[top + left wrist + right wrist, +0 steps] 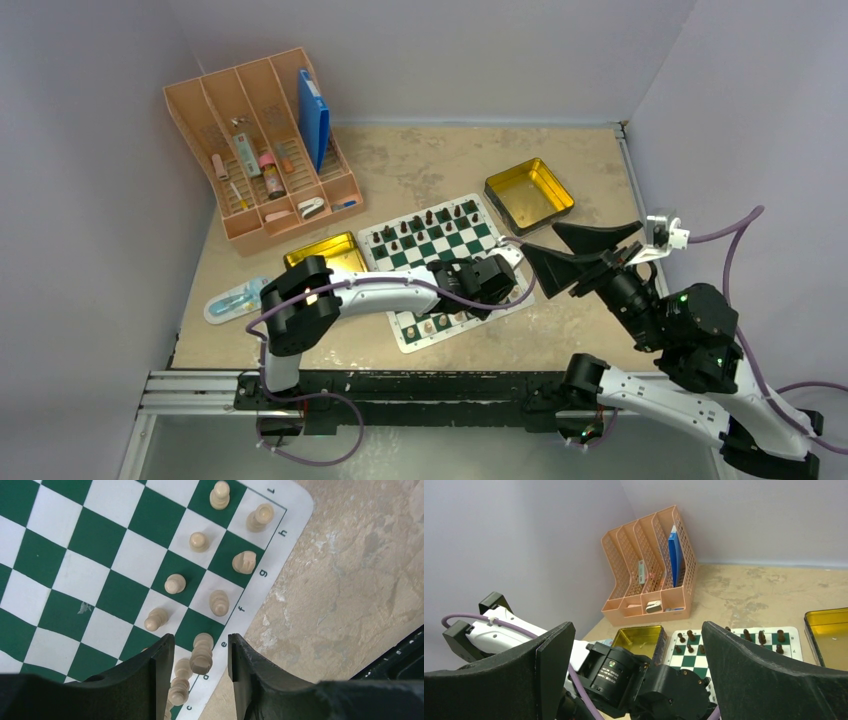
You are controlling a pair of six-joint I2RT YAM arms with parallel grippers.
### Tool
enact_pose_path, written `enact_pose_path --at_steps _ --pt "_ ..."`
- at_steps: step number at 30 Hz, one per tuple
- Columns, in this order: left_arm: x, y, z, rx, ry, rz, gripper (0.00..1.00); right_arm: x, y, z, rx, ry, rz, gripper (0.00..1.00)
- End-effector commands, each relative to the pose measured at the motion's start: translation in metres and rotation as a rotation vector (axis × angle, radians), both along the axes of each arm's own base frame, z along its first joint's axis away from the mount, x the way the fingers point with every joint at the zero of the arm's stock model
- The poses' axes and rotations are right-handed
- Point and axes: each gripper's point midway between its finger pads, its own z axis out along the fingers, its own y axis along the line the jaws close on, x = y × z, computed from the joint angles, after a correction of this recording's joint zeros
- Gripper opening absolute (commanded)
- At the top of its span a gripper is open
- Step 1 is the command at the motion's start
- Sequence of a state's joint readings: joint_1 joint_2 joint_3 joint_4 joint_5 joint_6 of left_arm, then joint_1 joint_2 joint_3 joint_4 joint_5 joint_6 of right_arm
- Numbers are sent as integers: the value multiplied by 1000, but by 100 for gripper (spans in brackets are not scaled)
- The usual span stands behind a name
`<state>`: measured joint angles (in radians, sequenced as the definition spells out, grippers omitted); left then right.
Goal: Set up the chess pieces on the board
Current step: Place the chess piece on the chessboard, then pick up the chess piece from the storage box.
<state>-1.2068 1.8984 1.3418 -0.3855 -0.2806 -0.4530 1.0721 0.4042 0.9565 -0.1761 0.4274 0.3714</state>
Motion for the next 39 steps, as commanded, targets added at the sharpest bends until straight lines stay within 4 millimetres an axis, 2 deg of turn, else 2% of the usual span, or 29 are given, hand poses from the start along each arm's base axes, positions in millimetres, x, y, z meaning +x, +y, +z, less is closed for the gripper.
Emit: enact_pose_path --at_steps 1,9,14,19,22,29,32,36,39 --pt "13 -16 44 -92 -72 28 43 -2 -7 13 31 -48 -8 99" --pt "33 -11 67 -146 -66 87 44 2 -9 5 30 -48 -36 99" --pt "59 12 85 -188 -66 176 41 8 -7 -7 -7 -24 -62 99" --pt "87 55 101 -223 -74 309 38 11 2 -11 -9 -3 -48 99" --pt "92 80 115 -221 -103 373 34 13 14 -21 -36 16 -30 99" --pt "91 140 127 -223 -72 446 34 25 47 -72 -119 122 0 99" --pt "87 169 126 -254 -51 483 34 30 58 -95 -188 170 -2 99" --pt "87 214 122 -329 -19 550 34 49 66 -136 -295 286 -95 99" --pt "82 245 113 -319 -19 617 33 55 77 -152 -327 297 -93 99"
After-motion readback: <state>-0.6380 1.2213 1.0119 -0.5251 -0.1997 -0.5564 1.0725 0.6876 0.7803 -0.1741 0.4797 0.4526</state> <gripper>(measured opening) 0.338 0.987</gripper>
